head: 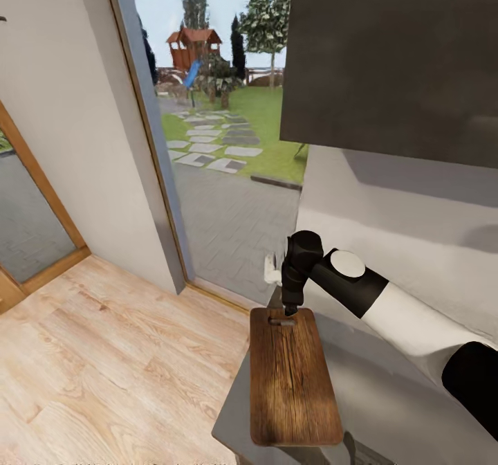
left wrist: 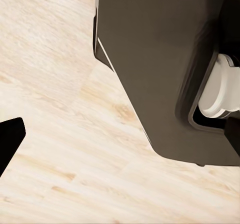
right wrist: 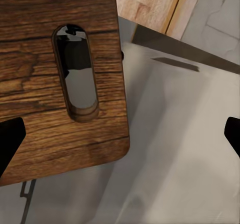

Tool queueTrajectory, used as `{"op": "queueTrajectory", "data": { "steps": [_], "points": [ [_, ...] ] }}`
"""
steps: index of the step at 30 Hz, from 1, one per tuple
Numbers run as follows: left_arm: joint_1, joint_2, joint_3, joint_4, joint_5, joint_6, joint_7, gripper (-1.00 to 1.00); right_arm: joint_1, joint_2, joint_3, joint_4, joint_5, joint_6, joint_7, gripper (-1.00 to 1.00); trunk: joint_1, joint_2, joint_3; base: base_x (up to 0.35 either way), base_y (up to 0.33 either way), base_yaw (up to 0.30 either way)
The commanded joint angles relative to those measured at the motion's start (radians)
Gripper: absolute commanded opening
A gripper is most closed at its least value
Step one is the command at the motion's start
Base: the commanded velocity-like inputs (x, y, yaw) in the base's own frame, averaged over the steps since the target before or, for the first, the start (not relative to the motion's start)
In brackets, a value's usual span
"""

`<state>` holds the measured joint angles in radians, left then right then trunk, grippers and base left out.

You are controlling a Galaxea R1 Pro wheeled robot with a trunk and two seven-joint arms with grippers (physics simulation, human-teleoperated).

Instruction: In the kitchen, take the Vidalia onion out of the sink, dice it on the chopping board with the paring knife, put the diced onion into the bowl on the countertop, then place both the paring knife and the chopping board into the sink.

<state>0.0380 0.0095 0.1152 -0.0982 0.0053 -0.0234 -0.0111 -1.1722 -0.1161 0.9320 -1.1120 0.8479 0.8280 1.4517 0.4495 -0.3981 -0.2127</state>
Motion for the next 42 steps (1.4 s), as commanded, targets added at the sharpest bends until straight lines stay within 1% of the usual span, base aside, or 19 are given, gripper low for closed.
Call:
{"op": "queueTrajectory", "data": {
  "steps": [1,27,34,42],
  "points": [
    [0.0,0.0,0.006,-0.002,0.001,-0.001,-0.001,1.0,-0.001,0.0,0.002,-0.002,0.006,0.01,0.007,1.0,0.001,-0.002,-0.003,0.0,0.0,0.0],
    [0.0,0.0,0.006,-0.002,0.001,-0.001,-0.001,1.0,-0.001,-0.001,0.002,-0.002,0.006,0.01,0.007,1.0,0.001,-0.002,-0.035,0.0,0.0,0.0],
    [0.0,0.0,0.006,-0.002,0.001,-0.001,-0.001,1.0,-0.001,-0.004,-0.003,-0.002,0.007,0.009,0.005,1.0,0.001,-0.002,-0.044,0.0,0.0,0.0],
    [0.0,0.0,0.006,-0.002,0.001,-0.001,-0.001,1.0,-0.001,-0.005,-0.009,-0.002,0.007,0.008,-0.021,1.0,0.001,-0.002,-0.055,0.0,0.0,0.0]
  ]
}}
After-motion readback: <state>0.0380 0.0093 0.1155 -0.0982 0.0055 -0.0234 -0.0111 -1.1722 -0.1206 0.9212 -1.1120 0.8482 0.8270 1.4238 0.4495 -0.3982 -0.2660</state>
